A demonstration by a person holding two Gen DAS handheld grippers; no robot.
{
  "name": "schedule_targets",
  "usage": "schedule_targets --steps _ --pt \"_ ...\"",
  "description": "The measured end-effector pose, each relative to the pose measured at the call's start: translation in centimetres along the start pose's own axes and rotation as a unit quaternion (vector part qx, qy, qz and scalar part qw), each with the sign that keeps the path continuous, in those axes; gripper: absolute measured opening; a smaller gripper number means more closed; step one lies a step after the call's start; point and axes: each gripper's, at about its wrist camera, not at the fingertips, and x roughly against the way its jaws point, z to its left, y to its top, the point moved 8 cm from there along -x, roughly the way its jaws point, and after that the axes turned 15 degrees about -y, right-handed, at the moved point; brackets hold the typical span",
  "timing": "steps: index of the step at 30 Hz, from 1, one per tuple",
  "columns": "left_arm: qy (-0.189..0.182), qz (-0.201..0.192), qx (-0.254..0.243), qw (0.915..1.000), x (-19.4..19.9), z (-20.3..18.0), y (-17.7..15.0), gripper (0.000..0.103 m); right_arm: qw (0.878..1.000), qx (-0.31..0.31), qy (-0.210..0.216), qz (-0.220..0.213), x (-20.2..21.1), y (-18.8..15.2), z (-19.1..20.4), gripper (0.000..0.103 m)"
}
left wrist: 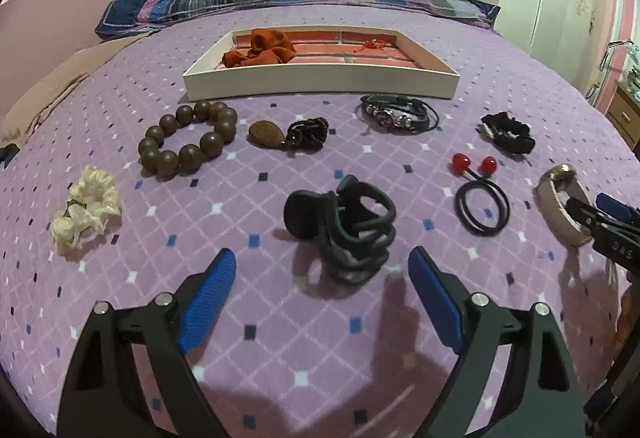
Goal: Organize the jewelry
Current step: 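Grasp the black claw clip with the left tool while the right tool grasps the white watch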
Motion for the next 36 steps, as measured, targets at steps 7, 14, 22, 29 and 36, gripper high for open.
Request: schedule_targets --steps 7,14,22,29,36 --pt "0.004 -0.004 0.000 1.0000 -0.7 0.6 0.7 0.086 1.000 -0.005 0.007 0.008 -0.4 -0.1 0.2 0.070" --pt "-0.001 -0.009 0.005 0.9999 -0.6 0.9 0.8 0.086 1.000 -0.009 0.016 0.012 -0.4 -0.2 0.5 0.063" --pt "-0.019 -0.008 0.008 0.9997 -0.6 1.2 1.0 0.085 0.999 -0.011 0.027 0.020 -0.6 0.0 1.2 0.046" --pt "-0.035 -0.009 0.007 0.9993 -0.5 1.3 1.2 0.073 0.999 -0.013 0.036 0.025 -0.8 0.2 1.7 0.032" --pt "-0.049 -0.005 -0.011 0.9987 -0.7 0.1 1.2 0.055 0.999 -0.010 0.045 0.026 -0.8 0.2 2.0 0.030"
